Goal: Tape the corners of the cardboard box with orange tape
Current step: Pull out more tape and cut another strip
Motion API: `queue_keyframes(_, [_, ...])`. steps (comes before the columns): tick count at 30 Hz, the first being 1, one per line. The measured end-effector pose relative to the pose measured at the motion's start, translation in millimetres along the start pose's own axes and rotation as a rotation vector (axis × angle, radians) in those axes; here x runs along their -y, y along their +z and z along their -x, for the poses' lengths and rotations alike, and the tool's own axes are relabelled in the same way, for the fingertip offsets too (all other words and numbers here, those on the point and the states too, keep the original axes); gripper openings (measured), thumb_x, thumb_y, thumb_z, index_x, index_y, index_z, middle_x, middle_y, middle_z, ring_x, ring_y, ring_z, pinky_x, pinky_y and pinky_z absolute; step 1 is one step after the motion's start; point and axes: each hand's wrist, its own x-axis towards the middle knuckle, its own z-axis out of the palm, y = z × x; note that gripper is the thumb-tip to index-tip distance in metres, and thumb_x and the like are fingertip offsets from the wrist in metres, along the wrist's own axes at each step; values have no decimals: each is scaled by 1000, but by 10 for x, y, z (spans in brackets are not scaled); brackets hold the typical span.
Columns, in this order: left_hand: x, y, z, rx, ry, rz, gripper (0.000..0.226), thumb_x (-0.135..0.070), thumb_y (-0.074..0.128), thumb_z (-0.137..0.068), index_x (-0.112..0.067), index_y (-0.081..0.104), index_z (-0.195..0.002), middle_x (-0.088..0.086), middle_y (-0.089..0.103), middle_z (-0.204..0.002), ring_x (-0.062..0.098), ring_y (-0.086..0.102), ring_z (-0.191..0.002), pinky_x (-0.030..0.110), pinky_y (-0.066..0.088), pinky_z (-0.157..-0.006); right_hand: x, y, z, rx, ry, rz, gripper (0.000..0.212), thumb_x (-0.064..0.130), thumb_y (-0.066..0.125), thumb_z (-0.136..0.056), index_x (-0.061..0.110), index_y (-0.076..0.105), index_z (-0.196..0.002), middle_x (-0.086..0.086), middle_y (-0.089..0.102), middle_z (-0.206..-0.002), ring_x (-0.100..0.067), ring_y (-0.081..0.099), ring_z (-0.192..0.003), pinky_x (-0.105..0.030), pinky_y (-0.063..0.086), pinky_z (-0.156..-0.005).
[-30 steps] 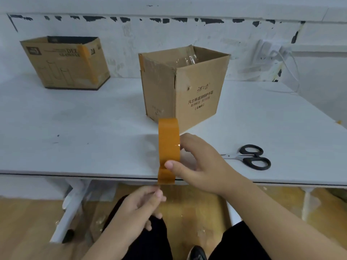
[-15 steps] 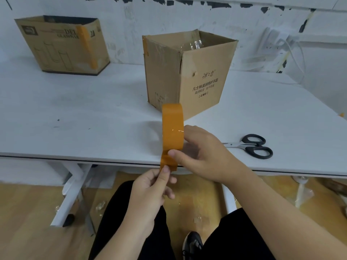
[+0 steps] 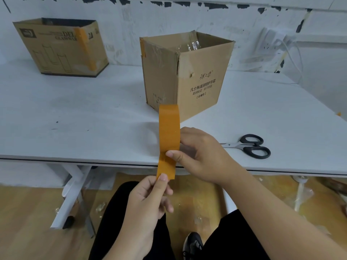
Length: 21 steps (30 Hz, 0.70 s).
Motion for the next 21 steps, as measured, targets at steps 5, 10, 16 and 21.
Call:
queue_keyframes(5, [-5, 21, 100, 3, 16, 9, 28, -42, 63, -71, -18, 62, -57, 1, 57, -55, 10, 49, -37, 15, 32, -36, -11, 7, -5, -7, 9, 12, 31, 36, 54, -95, 9, 63, -82, -2, 59, -79, -20, 57, -75, -40, 47, -67])
queue_keyframes(10, [14, -56, 244, -2, 14, 22, 26, -41, 65, -65, -19, 61, -52, 2, 57, -52, 10, 48, -33, 15, 29, -32, -12, 26, -3, 13, 20, 48, 34, 39, 52, -95, 10, 63, -82, -3, 60, -80, -20, 58, -74, -38, 48, -65])
queue_keyframes(16, [31, -134, 282, -12, 28, 13, 25, -37, 65, -66, -15, 64, -54, 4, 58, -51, 12, 49, -33, 15, 32, -32, 12, 23, -3, 29, 76, -8, 27, 38, 55, -94, 14, 67, -91, -1, 64, -88, -18, 61, -81, -38, 50, -69])
queue_keyframes(21, [150, -151, 253, -33, 42, -88, 30, -40, 63, -71, -13, 62, -58, 5, 59, -50, 11, 49, -35, 15, 32, -35, 52, -4, 14, 48, 55, -13, 25, 35, 52, -93, 14, 65, -94, -2, 64, -90, -20, 60, -84, -41, 49, -73])
